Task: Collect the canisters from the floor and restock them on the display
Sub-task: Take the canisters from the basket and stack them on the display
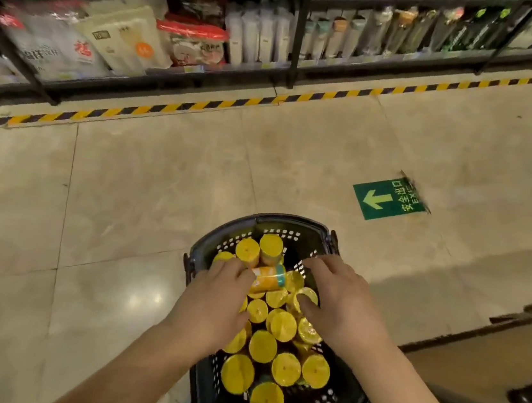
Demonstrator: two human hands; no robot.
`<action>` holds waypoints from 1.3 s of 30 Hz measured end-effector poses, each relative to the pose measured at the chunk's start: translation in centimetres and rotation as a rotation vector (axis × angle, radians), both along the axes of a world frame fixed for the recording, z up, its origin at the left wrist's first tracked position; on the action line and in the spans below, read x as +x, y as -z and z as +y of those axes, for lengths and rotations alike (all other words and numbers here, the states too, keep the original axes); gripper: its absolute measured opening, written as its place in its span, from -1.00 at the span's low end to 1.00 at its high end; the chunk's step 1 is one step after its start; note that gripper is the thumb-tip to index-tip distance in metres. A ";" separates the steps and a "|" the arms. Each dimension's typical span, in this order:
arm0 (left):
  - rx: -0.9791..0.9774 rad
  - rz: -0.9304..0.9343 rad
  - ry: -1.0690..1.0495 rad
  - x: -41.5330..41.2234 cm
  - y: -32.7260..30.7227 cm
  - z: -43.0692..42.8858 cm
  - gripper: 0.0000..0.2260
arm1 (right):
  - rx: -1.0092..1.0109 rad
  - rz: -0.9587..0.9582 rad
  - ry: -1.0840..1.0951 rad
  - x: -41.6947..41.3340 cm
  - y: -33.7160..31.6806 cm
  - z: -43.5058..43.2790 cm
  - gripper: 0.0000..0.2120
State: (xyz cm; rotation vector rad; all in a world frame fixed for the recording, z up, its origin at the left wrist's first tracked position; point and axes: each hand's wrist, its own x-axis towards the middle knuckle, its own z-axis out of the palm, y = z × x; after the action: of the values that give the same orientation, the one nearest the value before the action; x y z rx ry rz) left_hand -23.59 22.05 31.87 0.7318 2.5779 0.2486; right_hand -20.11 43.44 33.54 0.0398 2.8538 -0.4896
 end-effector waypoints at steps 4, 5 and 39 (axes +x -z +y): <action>-0.043 -0.025 0.015 -1.5 9.0 1.7 -0.51 | -0.014 -0.028 0.047 -1.1 8.1 1.2 -0.51; -0.064 -0.028 0.023 -1.8 11.1 2.1 -0.50 | -0.011 -0.036 0.052 -1.3 10.1 1.4 -0.51; 0.520 -0.171 -0.487 -2.3 28.7 3.7 -0.30 | 0.120 -0.336 -0.034 -0.6 28.1 3.7 -0.23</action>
State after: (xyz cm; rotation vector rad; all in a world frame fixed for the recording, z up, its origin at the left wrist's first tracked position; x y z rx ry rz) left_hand -25.87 25.72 3.17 0.2086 2.4998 1.1100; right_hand -20.69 47.14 5.42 0.0868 2.5453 -0.2737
